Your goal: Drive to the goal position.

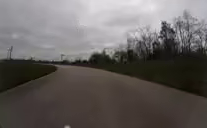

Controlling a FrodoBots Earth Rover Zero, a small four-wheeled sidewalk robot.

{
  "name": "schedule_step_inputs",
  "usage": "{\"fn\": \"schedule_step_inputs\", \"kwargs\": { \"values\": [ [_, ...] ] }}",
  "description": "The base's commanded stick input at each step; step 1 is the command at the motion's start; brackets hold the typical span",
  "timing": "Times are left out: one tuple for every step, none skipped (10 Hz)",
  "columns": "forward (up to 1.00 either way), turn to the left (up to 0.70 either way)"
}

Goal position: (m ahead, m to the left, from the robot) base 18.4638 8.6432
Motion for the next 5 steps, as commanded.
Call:
{"fn": "schedule_step_inputs", "kwargs": {
  "values": [
    [1.00,0.00],
    [1.00,0.00],
    [1.00,0.00],
    [1.00,0.00],
    [1.00,0.00]
  ]
}}
